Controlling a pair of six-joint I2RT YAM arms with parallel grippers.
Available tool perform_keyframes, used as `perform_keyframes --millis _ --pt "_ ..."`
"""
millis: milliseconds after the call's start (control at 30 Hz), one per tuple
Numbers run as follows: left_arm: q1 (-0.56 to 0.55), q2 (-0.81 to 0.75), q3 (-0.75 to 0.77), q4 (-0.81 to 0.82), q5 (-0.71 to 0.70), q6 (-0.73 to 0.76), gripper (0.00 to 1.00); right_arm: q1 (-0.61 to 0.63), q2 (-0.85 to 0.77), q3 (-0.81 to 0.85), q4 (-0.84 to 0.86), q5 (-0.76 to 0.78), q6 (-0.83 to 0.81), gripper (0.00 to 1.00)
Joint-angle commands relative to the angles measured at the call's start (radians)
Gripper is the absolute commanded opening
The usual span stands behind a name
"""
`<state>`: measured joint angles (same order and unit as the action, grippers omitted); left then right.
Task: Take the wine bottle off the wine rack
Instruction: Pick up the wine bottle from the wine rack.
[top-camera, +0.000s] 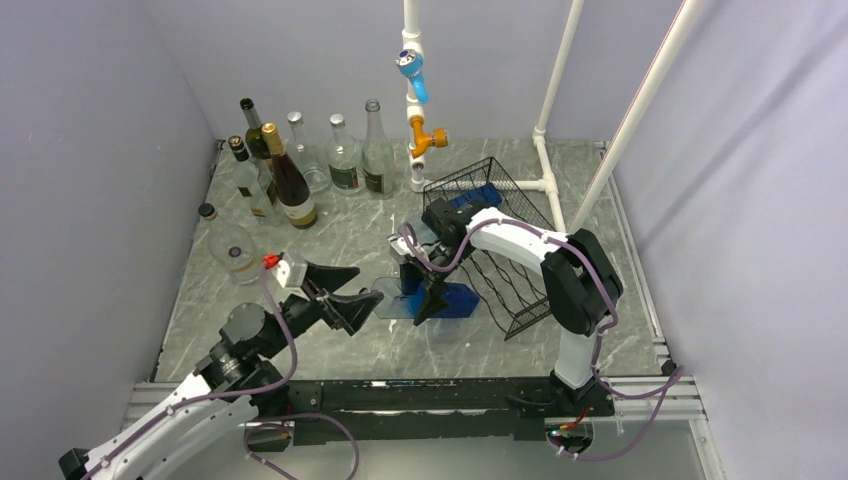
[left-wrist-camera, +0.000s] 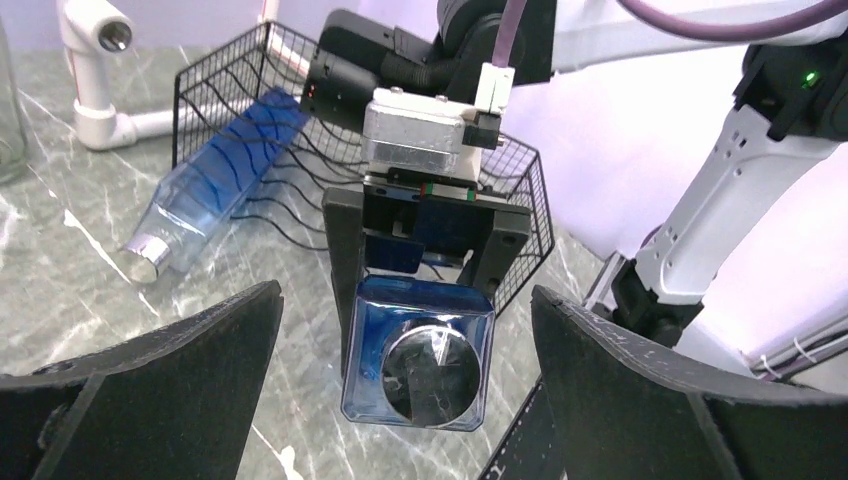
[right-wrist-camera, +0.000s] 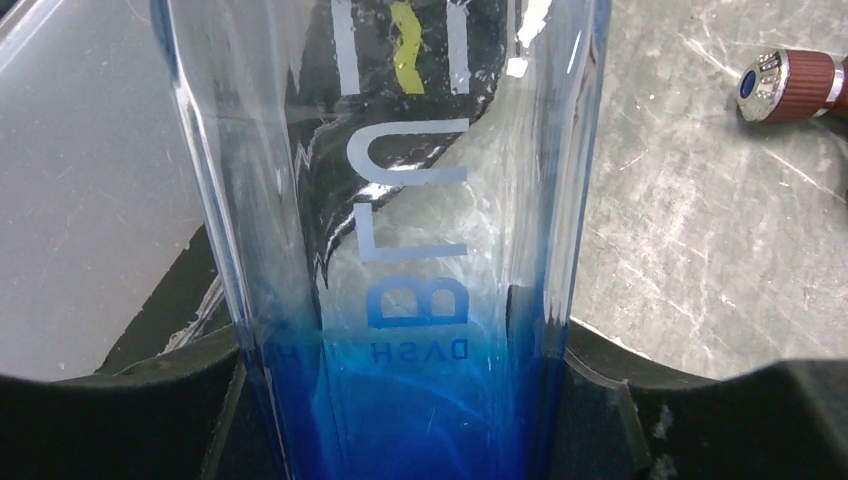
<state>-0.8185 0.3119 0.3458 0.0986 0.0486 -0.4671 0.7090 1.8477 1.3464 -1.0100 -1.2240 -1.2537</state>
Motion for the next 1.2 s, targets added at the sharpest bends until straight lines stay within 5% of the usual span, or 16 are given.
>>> perform_keyframes --millis 0,200,533,1167 --pt "0.002 -0.075 -0.040 0.075 -0.046 -0.001 1.00 -0.010 -0.017 0.061 -0.040 -0.146 -0.053 0.00" --pt "0.002 -0.166 -0.099 0.117 -0.046 -0.028 1.00 -0.028 -0.019 0.073 -0.065 -0.196 -0.052 0.00" --pt "0.002 -0.233 -0.257 0.432 0.008 -0.022 0.99 -0.053 -0.031 0.078 -0.062 -0.273 -0.009 0.00" --pt "0.001 0.230 -0.261 0.866 0.127 0.053 0.99 -0.073 -0.043 0.070 -0.062 -0.316 -0.002 0.00"
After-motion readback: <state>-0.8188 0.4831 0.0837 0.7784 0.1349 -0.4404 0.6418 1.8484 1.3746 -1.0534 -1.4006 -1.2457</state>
